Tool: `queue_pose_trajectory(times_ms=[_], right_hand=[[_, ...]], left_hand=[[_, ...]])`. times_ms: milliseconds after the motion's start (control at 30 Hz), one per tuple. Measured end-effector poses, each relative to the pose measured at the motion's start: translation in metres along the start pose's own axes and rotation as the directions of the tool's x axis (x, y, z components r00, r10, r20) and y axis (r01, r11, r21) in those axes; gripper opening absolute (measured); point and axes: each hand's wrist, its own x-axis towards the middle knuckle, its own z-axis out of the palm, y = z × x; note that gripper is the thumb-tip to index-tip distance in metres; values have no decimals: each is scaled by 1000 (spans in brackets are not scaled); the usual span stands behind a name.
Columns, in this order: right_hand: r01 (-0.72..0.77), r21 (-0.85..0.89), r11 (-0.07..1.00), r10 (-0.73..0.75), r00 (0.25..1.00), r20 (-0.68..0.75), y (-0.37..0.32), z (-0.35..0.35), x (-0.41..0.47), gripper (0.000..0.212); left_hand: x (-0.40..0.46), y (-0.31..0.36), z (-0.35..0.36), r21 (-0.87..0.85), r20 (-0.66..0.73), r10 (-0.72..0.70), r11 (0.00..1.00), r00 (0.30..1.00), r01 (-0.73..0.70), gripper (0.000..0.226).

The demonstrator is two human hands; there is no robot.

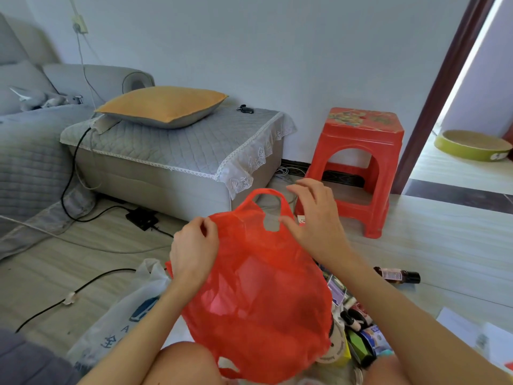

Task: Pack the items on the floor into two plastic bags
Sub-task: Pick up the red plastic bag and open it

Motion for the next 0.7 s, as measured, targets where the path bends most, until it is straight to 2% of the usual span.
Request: queue_pose_trajectory(times_ms=[33, 100, 167, 200, 267, 333, 400, 433, 500, 567, 633, 700], right_hand=[[92, -30, 995, -92, 996, 4, -3, 0, -1, 49], [278, -135, 951, -266, 959, 100, -7, 7, -9, 58], [362, -228, 904, -313, 923, 224, -7, 13, -15, 73], [367, -255, 895, -310, 921, 237, -5, 14, -16, 78], [368, -255, 894, -323, 925, 201, -1, 13, -15, 67], [375, -165, 912, -355, 925, 137, 5, 10, -12, 37], [268, 45, 962, -271, 958, 97, 5, 5, -11, 19], [137, 197, 971, -161, 981, 110, 2, 1, -11, 16], [-168, 433, 886, 67, 969, 238, 0, -2, -9, 4], [-307, 504, 807, 176, 940, 290, 1, -5, -6, 17], [-357, 544, 759, 239, 930, 278, 4, -6, -3, 22], [-367, 554, 747, 250, 928, 277, 5, -6, -1, 16]], left_hand=[[0, 1, -1, -46, 8, -18, 999, 1000, 18, 36], [-1, 4, -4, -124, 23, -8, 992, 1000, 11, 38], [-3, 10, -7, -190, 36, 43, 981, 998, -35, 36], [-4, 13, -9, -227, 43, 76, 972, 996, -65, 36], [-6, 17, -10, -316, 50, 140, 942, 989, -117, 36], [-5, 17, -11, -366, 44, 174, 919, 984, -146, 32], [-3, 10, -10, -366, 22, 177, 917, 984, -157, 34], [-2, 6, -9, -356, 10, 165, 922, 986, -151, 37], [0, -3, -8, -268, -3, 133, 955, 991, -129, 43], [3, -8, -6, -82, -36, 137, 987, 990, -139, 41], [3, -7, -7, 29, -60, 330, 944, 942, -329, 38], [2, 2, -7, 21, 48, 577, 816, 815, -578, 51]])
